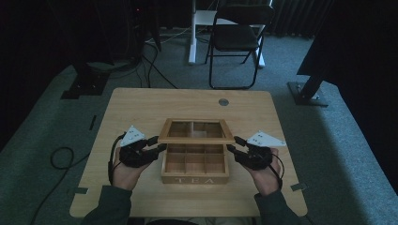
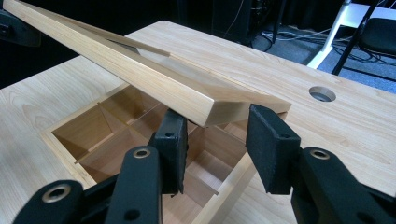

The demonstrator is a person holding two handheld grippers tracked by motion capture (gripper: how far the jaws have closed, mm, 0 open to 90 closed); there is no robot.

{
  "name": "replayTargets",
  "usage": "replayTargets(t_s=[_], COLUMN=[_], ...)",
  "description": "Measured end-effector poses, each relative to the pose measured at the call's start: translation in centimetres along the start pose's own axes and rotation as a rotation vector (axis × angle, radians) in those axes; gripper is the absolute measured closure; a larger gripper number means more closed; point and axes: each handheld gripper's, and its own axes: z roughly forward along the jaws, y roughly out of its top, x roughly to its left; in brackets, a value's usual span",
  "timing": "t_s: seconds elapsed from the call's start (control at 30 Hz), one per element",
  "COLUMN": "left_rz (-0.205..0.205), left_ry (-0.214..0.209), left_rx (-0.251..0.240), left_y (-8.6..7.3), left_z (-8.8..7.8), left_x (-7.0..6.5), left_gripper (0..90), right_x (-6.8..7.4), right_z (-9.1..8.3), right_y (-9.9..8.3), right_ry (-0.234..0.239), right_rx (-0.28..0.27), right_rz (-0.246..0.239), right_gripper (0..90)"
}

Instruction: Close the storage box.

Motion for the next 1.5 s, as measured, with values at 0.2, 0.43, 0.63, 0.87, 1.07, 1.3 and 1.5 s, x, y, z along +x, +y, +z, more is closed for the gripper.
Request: replayTargets(t_s=[0.2,0.43,0.63,0.87,1.07,1.3,1.5], left_rz=[0.000,-0.002,-0.001,-0.006,-0.013,-0.017,-0.016], left_ry=[0.000,0.003,0.003,0.000,-0.003,-0.007,-0.007], left_rx=[0.003,0.003,0.012,0.021,0.025,0.030,0.035], left_y=[-0.3,-0.6,-1.0,-1.5,-2.0,-2.4,-2.6], left_z=[0.0,0.0,0.1,0.2,0.2,0.2,0.3], left_x=[-0.1,-0.2,-0.3,-0.4,-0.4,-0.5,-0.5], left_gripper=[57.2,57.2,56.4,56.1,56.1,56.1,55.7], right_x=[0.1,0.3,0.3,0.2,0.2,0.2,0.3], right_z=[0.0,-0.1,0.0,0.1,0.3,0.5,0.6], right_y=[-0.4,-0.7,-1.0,-1.6,-2.1,-2.5,-2.7], right_ry=[0.010,0.021,0.027,0.028,0.025,0.039,0.046], right_rx=[-0.001,-0.011,-0.005,0.002,0.013,0.020,0.026], right_rz=[0.009,0.014,0.027,0.043,0.049,0.064,0.063], right_gripper=[57.4,56.8,55.5,54.4,52.7,51.4,50.3])
